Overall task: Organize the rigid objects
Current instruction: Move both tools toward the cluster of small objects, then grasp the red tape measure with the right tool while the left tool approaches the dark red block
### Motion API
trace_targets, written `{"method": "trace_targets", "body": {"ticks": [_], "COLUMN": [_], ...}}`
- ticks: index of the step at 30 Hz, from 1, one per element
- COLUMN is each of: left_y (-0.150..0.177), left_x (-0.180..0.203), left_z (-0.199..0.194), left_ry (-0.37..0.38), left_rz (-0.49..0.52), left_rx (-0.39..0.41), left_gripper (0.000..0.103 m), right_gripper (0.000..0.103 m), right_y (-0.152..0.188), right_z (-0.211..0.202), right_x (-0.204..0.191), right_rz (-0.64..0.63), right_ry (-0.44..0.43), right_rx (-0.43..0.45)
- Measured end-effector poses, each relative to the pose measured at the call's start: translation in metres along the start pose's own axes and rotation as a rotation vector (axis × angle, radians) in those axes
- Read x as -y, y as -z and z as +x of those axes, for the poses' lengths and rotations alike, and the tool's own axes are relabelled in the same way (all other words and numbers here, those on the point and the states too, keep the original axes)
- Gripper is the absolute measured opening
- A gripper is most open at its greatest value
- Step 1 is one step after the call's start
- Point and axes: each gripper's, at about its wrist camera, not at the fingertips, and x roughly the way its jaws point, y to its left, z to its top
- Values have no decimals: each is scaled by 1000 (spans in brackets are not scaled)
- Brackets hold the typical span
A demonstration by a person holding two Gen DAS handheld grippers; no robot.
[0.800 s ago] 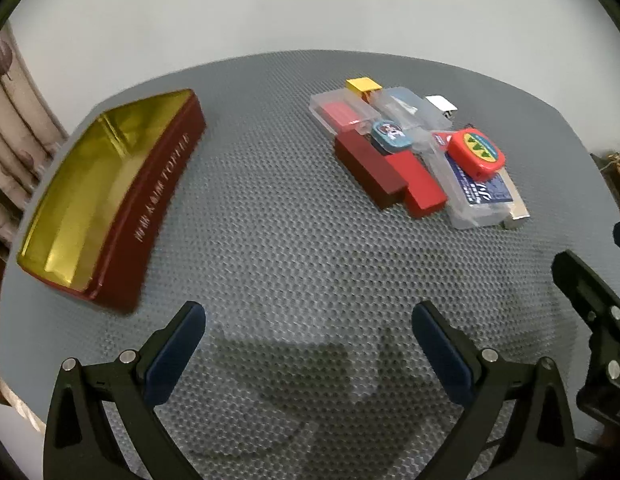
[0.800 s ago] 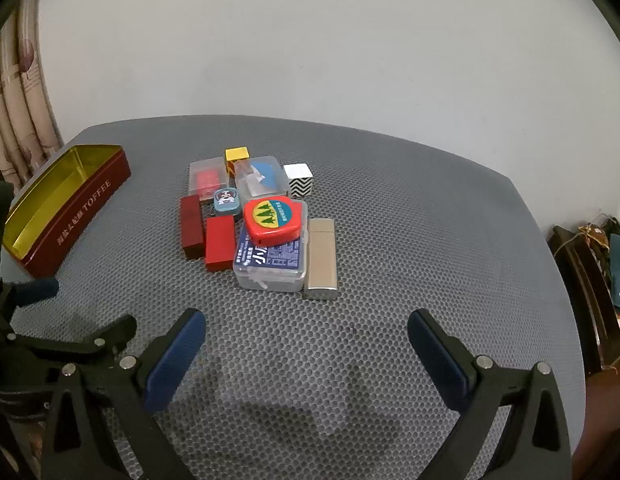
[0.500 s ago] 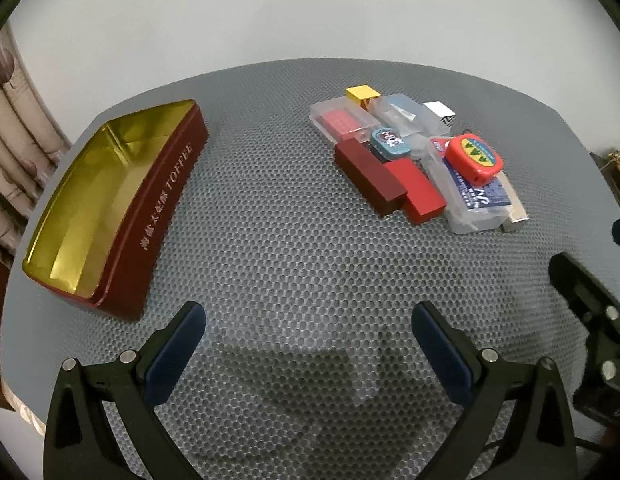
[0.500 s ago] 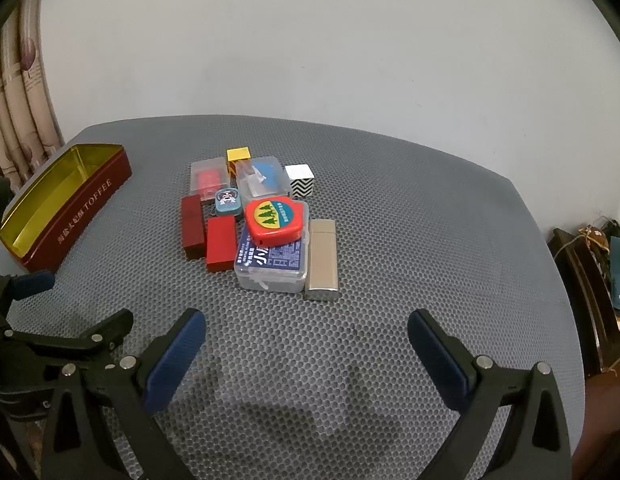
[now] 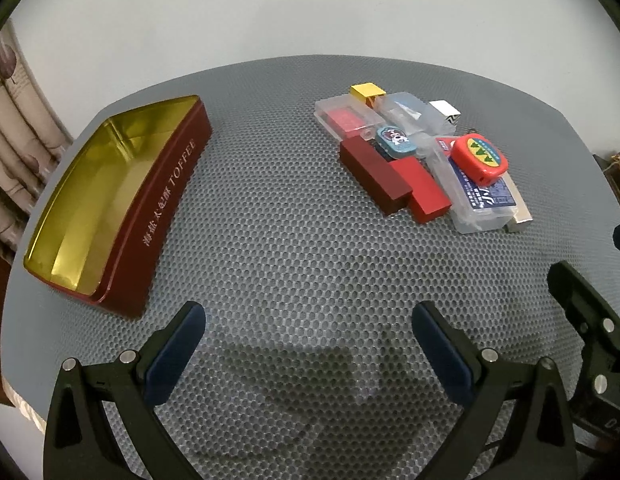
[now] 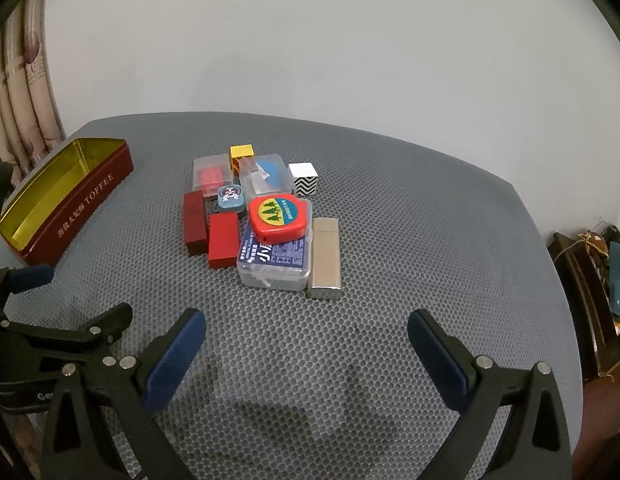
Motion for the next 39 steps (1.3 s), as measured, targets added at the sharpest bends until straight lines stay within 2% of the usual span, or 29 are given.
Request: {"method": "trace_targets", "body": {"ticks": [10, 30, 33, 36, 39], "left_y": [1, 2, 2, 0, -2], "left_x": [-3, -9, -12, -15, -16], "left_z": [3, 22, 26, 30, 32], "left_ry": [-38, -64, -70, -73, -82], "left_rz": [-39, -86, -92, -100, -95], "left_rx": [-14, -65, -70, -74, -70], "left_gripper": [102, 102, 102, 102, 102], "right_gripper": [103, 102, 90, 86, 69], "right_y": [-1, -14, -18, -24, -32], "right_z": [1, 14, 23, 36, 47], "right_x": [0, -3, -2, 0, 0], "right_rz": [0, -35, -39, -28, -31], "right_ry": [-2, -34, -59, -84, -109], "right_rx": [-2, 8, -2, -14, -19]}}
